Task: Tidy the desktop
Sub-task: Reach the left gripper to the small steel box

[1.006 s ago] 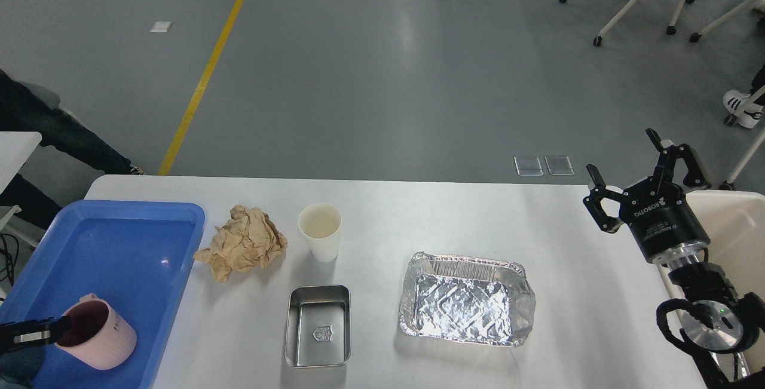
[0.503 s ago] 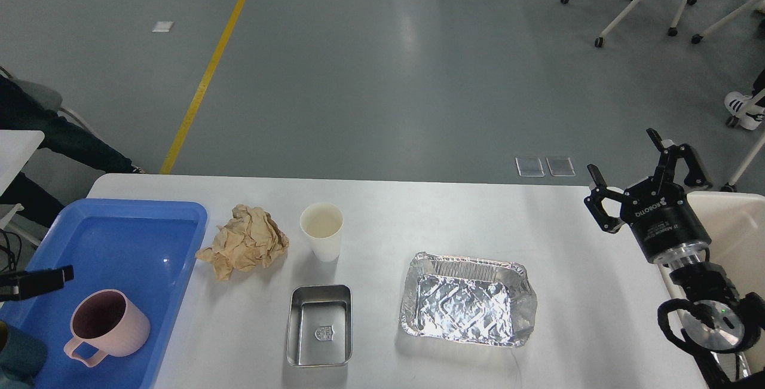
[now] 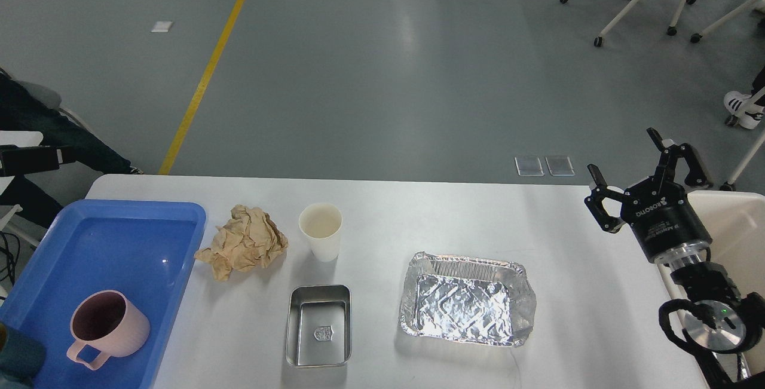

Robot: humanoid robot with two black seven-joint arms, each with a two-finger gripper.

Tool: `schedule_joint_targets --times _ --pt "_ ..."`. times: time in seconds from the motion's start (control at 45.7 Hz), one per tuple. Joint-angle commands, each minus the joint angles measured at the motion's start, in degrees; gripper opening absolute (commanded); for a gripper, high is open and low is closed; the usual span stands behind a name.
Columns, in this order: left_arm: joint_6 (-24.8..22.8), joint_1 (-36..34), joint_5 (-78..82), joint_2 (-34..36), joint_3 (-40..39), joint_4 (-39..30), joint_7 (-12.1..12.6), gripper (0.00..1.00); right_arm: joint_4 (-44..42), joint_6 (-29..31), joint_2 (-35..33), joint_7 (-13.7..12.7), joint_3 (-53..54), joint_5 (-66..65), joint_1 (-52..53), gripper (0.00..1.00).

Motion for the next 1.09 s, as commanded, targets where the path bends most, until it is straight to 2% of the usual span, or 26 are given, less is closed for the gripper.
schedule_joint_targets --times 0.0,0.175,0.306,0.547,0.831,0.94,1.071 --pt "-0.2 -1.2 0.0 -0.1 -0.2 0.0 0.2 0.95 0.0 0.0 0.0 0.0 0.0 0.0 -0.1 1.00" --pt "4.6 -0.2 0.0 -0.6 0.6 -0.1 -0.1 0.95 0.1 0.0 0.1 0.0 0.0 0.0 -0.1 1.00" --pt "6.2 3.2 0.1 -2.9 1.7 -2.2 0.1 0.95 0.1 0.0 0.1 0.0 0.0 0.0 -0.1 1.00" --pt "8.2 11.4 -0.2 -16.1 2.4 -3.7 4.9 0.95 0.1 -0.2 0.0 -0.1 0.0 0.0 -0.1 1.00" --pt "10.2 20.8 0.9 -30.3 3.2 -1.7 5.0 0.94 0.1 -0.4 -0.4 0.0 0.0 0.0 -0.2 1.00" --pt "11.4 23.5 2.8 -35.6 3.2 3.1 5.0 0.93 0.1 -0.4 -0.5 -0.1 0.0 0.0 -0.4 1.00" --pt "15.1 25.2 3.2 -41.1 3.2 8.6 4.7 0.91 0.1 -0.4 -0.5 0.0 0.0 0.0 -0.7 1.00"
